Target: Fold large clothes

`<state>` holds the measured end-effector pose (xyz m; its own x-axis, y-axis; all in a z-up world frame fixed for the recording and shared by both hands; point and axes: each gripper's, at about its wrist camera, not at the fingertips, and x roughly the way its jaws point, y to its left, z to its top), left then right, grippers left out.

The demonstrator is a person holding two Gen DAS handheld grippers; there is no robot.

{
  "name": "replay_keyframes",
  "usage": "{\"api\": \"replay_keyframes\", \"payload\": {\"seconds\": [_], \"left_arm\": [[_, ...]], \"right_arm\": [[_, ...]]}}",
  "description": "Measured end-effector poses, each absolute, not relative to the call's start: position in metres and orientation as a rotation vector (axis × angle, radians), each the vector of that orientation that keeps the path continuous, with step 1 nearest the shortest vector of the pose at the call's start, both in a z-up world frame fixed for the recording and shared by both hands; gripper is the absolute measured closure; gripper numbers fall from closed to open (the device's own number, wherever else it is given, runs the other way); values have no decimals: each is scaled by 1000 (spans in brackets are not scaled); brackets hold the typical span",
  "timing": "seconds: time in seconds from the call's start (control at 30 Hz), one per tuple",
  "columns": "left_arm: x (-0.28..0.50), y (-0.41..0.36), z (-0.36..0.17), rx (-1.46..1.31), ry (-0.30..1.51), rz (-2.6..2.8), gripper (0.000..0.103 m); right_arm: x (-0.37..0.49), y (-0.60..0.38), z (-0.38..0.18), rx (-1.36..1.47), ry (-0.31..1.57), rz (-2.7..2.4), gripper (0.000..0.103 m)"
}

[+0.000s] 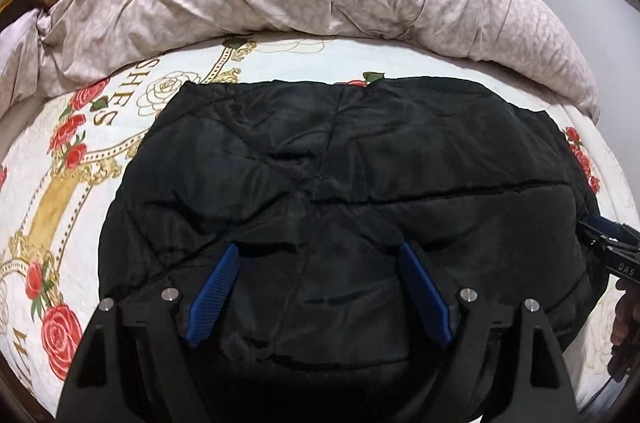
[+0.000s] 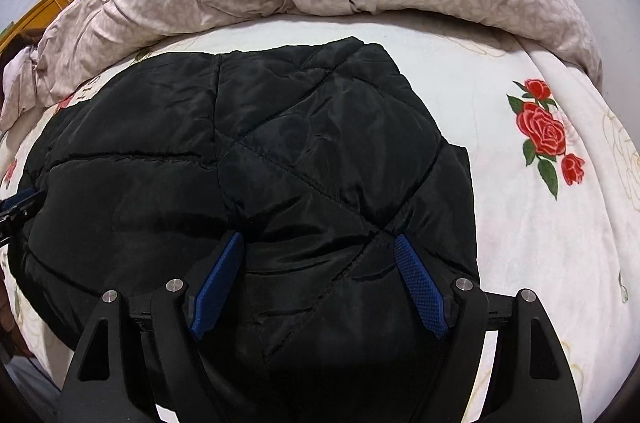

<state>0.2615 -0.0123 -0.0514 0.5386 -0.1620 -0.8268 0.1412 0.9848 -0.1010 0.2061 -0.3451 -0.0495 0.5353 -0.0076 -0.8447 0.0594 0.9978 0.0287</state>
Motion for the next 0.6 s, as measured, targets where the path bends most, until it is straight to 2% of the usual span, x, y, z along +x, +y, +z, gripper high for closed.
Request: {"api": "replay_keyframes", "payload": {"seconds": [0.3,0.6], "left_arm": [[235,-10,-27,-18,985,-149,21],[153,-2,18,-21,930,-130,21]], "right_arm": [[173,-333,-14,31,981,-37,25],[87,-302,28,48,910,27,25]]}}
